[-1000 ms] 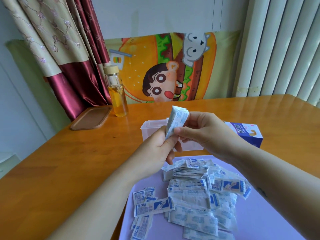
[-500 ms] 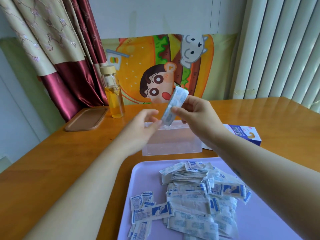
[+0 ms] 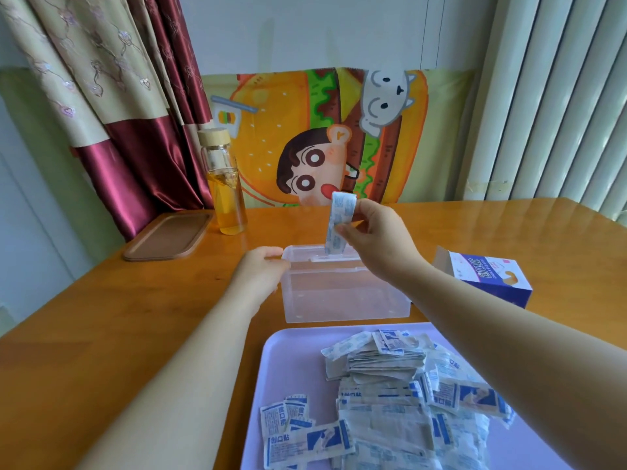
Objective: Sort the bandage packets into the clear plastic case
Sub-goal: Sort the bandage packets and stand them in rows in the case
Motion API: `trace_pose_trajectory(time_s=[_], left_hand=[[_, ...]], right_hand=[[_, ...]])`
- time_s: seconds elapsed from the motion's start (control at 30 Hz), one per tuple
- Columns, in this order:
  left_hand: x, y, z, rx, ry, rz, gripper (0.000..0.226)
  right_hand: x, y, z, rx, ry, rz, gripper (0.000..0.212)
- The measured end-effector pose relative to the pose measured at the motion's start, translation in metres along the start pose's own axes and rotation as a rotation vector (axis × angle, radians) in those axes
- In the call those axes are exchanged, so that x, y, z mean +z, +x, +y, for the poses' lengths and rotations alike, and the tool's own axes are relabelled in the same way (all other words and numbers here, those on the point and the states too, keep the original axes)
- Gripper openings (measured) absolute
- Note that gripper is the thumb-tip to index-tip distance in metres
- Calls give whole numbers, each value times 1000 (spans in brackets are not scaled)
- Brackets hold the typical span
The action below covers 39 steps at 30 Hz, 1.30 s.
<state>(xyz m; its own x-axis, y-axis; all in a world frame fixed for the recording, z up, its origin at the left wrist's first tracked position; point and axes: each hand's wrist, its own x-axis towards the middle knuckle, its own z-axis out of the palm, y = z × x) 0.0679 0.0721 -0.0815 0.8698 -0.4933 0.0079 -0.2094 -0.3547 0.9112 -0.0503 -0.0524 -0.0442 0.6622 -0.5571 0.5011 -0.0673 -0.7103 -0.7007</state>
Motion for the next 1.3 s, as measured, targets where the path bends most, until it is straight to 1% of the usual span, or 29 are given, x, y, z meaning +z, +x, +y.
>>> trace_pose_trajectory(time_s=[0.1,0.17,0.23,0.3,0.37,0.43,0.47,0.53,0.57,0.6,0.63,0.7,0.77,0.83,0.87,0.9,1.0,1.07,1.17,1.27,1.3], left_hand=[[3,-7,-11,58,-85,0,28],[4,-12,-20,115,-105,28,18],[7,-16,-28,151,-90,55,14],[8,-20,-34,177,-88,67,12],[9,-22,-38,197,-92,76,10],[10,-22,-41,221,-76,87,9],[11,-22,-42,226,-67,89,9],[13,-21,-44,226,-68,92,9],[14,-20,-46,226,-78,96,9],[14,-19,-47,231,-85,100,9],[14,-18,-49,236,-90,101,9],[15,-18,-50,247,-110,96,8],[16,-17,-53,251,-137,103,8],[18,-16,-55,253,-154,112,9],[18,-16,-56,252,-163,114,9],[19,-15,-56,252,-168,115,8],[19,-15,-58,258,-186,110,7],[19,-15,-59,258,-191,104,7],[19,-15,-60,259,-194,99,6],[19,-14,-61,259,-198,97,7],[19,-14,-61,257,-203,96,7]], right_hand=[[12,2,5,70,-57,-87,25],[22,5,4,148,-97,-202,23],[33,11,3,223,-148,-312,22],[44,18,6,339,-152,-418,21],[53,21,7,516,-98,-550,27],[59,24,9,592,-165,-670,34],[61,24,9,614,-212,-725,35],[65,26,7,656,-264,-827,29],[68,27,6,655,-283,-856,22],[68,27,4,661,-306,-872,13],[72,26,2,672,-305,-873,10],[77,27,3,633,-289,-844,14],[84,27,4,635,-276,-844,8],[91,27,9,765,-165,-881,16],[93,27,9,812,-127,-915,14],[94,27,9,817,-136,-934,12],[94,29,8,775,-211,-935,8],[91,28,6,749,-244,-906,4],[88,29,3,699,-297,-903,14],[91,30,1,640,-365,-917,8],[92,30,0,623,-383,-925,10]])
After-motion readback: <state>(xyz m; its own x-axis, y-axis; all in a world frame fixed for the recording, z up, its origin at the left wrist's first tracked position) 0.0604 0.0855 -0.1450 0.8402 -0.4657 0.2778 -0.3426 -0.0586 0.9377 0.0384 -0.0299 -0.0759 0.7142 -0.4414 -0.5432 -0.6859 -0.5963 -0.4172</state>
